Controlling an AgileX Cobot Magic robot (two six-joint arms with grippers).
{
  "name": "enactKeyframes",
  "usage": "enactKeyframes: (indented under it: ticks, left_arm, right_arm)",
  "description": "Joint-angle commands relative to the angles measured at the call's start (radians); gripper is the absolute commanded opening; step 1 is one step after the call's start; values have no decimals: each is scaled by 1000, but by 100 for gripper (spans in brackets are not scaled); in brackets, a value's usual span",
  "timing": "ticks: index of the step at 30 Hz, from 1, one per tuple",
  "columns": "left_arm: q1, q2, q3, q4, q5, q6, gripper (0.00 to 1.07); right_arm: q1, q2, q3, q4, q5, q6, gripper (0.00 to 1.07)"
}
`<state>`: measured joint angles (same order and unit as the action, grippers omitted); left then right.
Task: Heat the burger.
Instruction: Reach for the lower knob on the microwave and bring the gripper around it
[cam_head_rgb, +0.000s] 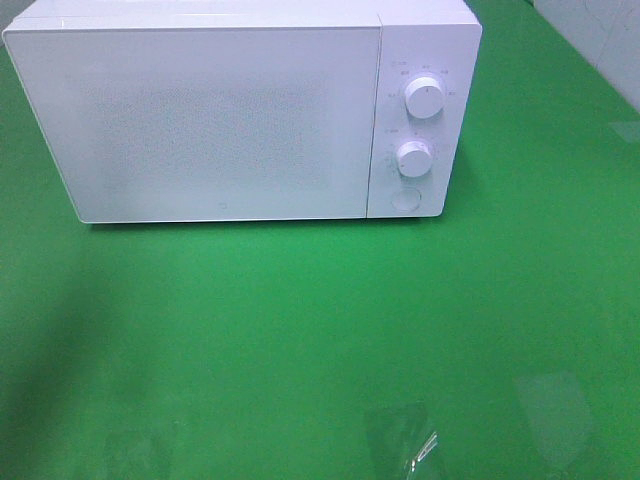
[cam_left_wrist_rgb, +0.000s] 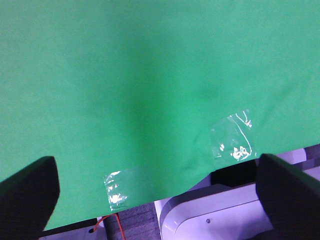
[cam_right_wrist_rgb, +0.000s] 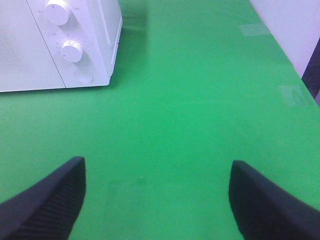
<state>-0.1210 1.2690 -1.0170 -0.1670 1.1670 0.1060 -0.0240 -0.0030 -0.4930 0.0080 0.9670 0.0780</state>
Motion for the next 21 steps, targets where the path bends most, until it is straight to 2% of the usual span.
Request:
enactKeyframes:
  ticks: [1, 6, 8, 9, 10, 11, 12, 13, 14, 16, 21]
  left_arm:
    - [41, -47, 5, -24, 22, 4, 100]
    - [70, -146, 32, -11, 21, 5, 100]
    - [70, -181, 69, -6, 18, 5, 100]
    - [70, -225, 121, -6, 16, 6, 100]
    - [70, -225, 121, -6, 16, 6, 100]
    - [70, -267, 170, -6, 16, 7, 100]
    - [70, -267, 170, -6, 16, 7, 100]
    - [70, -314, 221, -6, 15, 11, 100]
    - [70, -314, 221, -6, 15, 11, 100]
    - [70, -386, 288, -5, 14, 32, 100]
    - [70, -487, 367, -6, 11, 52, 100]
  right_arm:
    - [-5, -29, 3, 5, -9, 0, 75]
    - [-5, -29, 3, 5, -9, 0, 75]
    - [-5, -29, 3, 5, -9, 0, 75]
    - [-5, -29, 3, 5, -9, 0, 75]
    - [-5, -29, 3, 5, -9, 0, 75]
    - [-5, -29, 3, 5, -9, 0, 75]
    - [-5, -29, 3, 5, -9, 0, 75]
    - [-5, -29, 3, 5, -9, 0, 75]
    - [-5, -29, 3, 5, -9, 0, 75]
    - [-5, -29, 3, 5, -9, 0, 75]
    - [-5, -29, 3, 5, -9, 0, 75]
